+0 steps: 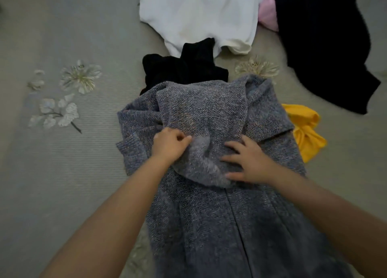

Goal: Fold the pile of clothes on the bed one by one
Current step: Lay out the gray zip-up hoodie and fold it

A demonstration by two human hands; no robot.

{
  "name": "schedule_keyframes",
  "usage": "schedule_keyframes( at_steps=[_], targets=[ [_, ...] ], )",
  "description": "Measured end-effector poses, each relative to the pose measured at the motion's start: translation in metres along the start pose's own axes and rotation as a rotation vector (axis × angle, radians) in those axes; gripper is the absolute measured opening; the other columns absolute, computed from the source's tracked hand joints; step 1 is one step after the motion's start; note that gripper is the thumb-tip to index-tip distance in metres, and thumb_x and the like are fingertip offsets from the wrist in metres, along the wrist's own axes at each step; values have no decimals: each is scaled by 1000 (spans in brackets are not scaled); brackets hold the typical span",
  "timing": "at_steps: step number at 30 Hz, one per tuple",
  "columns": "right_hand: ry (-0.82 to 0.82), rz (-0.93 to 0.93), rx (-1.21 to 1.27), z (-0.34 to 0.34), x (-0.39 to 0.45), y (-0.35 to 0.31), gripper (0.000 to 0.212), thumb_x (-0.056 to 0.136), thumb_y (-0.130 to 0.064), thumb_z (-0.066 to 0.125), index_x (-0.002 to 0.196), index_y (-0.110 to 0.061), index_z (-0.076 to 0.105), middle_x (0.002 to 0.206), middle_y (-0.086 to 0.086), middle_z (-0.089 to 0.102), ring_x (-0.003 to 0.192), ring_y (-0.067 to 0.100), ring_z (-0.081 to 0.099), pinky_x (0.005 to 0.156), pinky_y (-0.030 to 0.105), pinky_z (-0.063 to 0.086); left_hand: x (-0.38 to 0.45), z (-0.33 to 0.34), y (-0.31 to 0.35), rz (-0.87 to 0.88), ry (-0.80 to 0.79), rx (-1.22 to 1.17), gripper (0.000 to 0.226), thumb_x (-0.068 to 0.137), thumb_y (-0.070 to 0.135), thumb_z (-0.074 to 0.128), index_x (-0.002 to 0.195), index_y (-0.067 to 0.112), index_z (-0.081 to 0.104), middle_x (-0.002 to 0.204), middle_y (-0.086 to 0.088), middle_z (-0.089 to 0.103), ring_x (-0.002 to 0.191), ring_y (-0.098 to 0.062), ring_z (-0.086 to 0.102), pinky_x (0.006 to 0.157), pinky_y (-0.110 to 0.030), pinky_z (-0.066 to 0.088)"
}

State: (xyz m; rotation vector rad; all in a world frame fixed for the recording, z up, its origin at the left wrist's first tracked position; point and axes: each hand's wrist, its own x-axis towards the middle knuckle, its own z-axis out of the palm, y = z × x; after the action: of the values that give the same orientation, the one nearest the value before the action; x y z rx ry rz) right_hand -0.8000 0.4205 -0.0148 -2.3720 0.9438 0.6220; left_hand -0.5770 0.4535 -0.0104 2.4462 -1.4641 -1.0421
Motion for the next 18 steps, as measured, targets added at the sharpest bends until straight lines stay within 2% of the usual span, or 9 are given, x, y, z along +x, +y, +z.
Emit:
schedule_keyframes(
  at_steps=[3, 6, 8, 9, 11, 12, 14, 16, 18],
  targets=[
    [73, 47, -91, 31, -17, -4, 52, 91, -50, 42, 138, -29, 37, 155, 0, 3, 141, 33, -5, 115, 46, 8, -26, 29, -14, -532, 164, -648, 55, 76, 34, 72, 114, 10, 40, 128, -15, 41, 110, -32, 47, 92, -41, 44],
    [379, 265, 275, 42, -26, -5, 42, 93, -37, 48, 126, -11, 55, 153, 9, 17, 141, 28, 12, 113, 36, 16, -34, 43, -11, -813, -39, -1135, 74, 73, 40, 72, 130, 10, 34, 131, -11, 47, 111, -30, 50, 79, -40, 45],
    [555, 516, 580, 37, -23, -13, 53, 88, -36, 57, 127, -1, 48, 143, 16, 32, 130, 30, 33, 102, 35, 33, -34, 44, 0, -782, -138, -1195, 75, 70, 48, 71, 129, 12, 41, 128, -7, 52, 109, -28, 52, 81, -40, 46],
    [575, 630, 704, 34, -19, -16, 59, 86, -39, 58, 128, 1, 43, 134, 18, 40, 120, 31, 43, 91, 35, 40, -31, 46, 5, -744, -128, -1187, 72, 71, 46, 71, 128, 11, 44, 126, -7, 53, 111, -29, 51, 85, -41, 46],
    [438, 776, 871, 27, -5, -20, 57, 87, -45, 54, 117, 3, 46, 113, 19, 54, 99, 34, 55, 75, 34, 44, -31, 46, 19, -664, -32, -1129, 55, 80, 26, 69, 126, 5, 47, 125, -10, 54, 113, -31, 51, 93, -40, 45],
    [352, 805, 936, 24, 0, -21, 51, 88, -43, 54, 109, 3, 51, 106, 20, 57, 91, 34, 57, 73, 36, 47, -31, 46, 25, -633, 3, -1111, 45, 84, 14, 64, 124, 1, 49, 125, -13, 55, 111, -32, 52, 95, -41, 45],
    [341, 815, 1135, 22, 7, -23, 30, 89, -25, 58, 104, 0, 56, 106, 20, 62, 89, 33, 59, 80, 44, 51, -35, 44, 33, -587, 10, -1148, 31, 85, -5, 53, 115, -4, 53, 114, -19, 60, 102, -32, 56, 92, -44, 47],
    [501, 762, 1386, 19, 5, -20, 13, 88, -7, 55, 99, -12, 57, 100, 11, 65, 91, 29, 61, 81, 38, 51, -44, 34, 34, -506, 15, -1296, 23, 83, -15, 44, 95, 0, 57, 84, -12, 69, 85, -30, 59, 78, -40, 51],
    [777, 581, 1656, 11, -6, -14, 28, 86, 3, 50, 91, -23, 60, 88, -6, 69, 87, 18, 65, 79, 35, 51, -50, 27, 26, -334, -5, -1544, 32, 80, -19, 39, 84, 7, 57, 67, 0, 71, 72, -22, 64, 69, -34, 54]
  ],
)
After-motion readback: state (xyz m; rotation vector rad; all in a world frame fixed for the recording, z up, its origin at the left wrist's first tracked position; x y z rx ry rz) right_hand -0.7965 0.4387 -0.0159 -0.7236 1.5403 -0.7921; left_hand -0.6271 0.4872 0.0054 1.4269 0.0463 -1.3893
